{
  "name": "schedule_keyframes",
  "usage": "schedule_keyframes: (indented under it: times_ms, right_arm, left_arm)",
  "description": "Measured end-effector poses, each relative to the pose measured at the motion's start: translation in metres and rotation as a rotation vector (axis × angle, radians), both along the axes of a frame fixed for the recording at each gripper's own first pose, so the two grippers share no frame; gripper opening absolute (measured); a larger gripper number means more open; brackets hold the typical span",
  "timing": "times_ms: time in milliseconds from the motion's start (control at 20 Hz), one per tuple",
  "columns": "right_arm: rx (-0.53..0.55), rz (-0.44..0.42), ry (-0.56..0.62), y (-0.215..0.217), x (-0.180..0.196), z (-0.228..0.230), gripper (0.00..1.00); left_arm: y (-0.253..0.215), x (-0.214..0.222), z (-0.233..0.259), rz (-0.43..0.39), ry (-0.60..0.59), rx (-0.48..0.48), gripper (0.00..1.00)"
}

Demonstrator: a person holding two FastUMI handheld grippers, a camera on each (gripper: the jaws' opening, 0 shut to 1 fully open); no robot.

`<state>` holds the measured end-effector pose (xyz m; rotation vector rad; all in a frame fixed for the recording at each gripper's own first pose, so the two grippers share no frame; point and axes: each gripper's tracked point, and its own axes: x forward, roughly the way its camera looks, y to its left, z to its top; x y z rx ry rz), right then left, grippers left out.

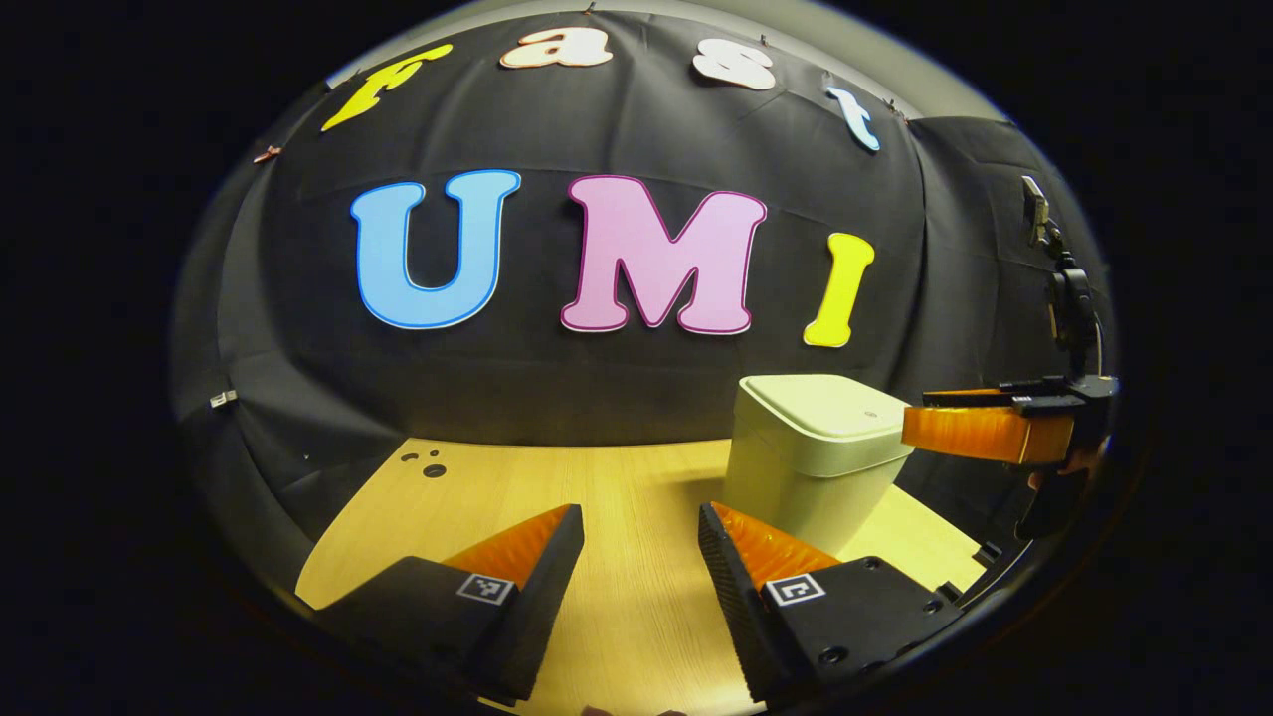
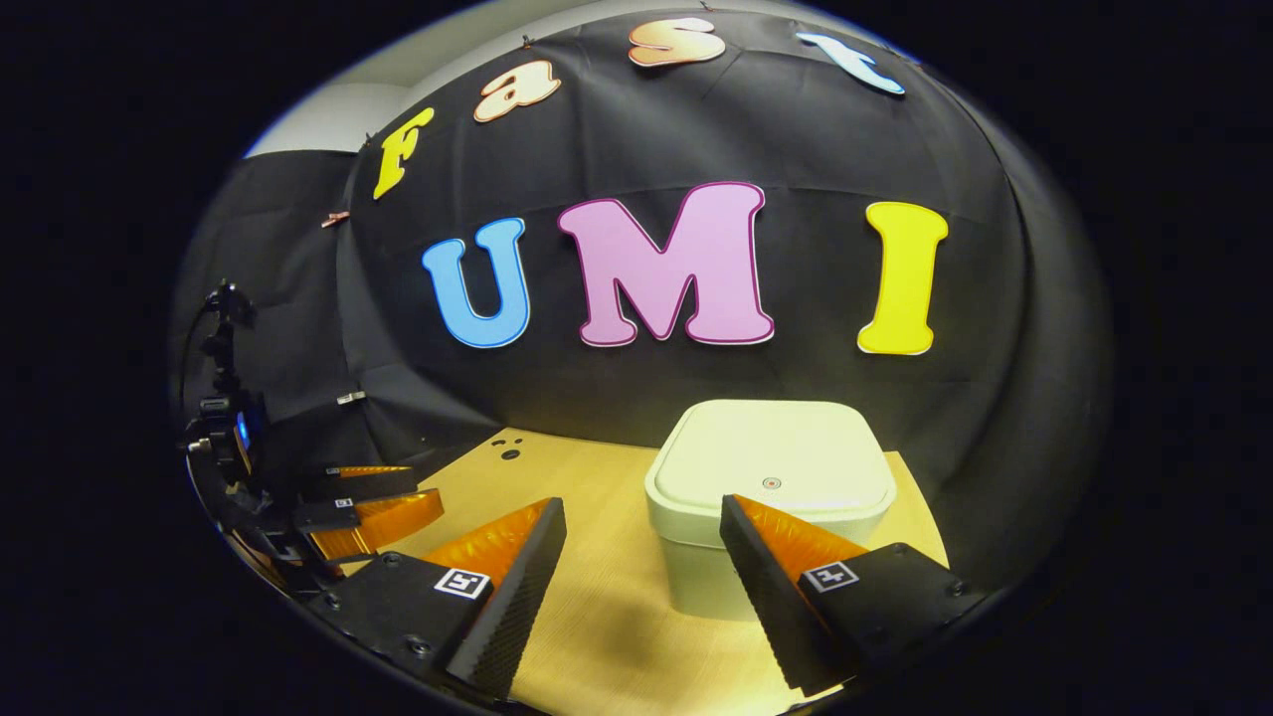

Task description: Press the lid of the desktop garbage bin to open it, pick up the crumpled paper on the desktop and throw it into the bin, then pick up the pop can on the desktop and drop it into the bin, and finally close the garbage bin lid.

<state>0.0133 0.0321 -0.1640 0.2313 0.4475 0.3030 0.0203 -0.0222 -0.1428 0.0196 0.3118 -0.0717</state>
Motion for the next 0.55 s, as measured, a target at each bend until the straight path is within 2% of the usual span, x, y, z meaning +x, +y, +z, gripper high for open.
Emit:
schedule_keyframes:
  times_ms: [550]
  right_arm:
    - [-0.003,-0.015,0.04,0.002,-0.013,-0.021,0.98]
  left_arm:
    - [0.0,-0.001,-0.003,-0.01,0.006,0.009,0.77]
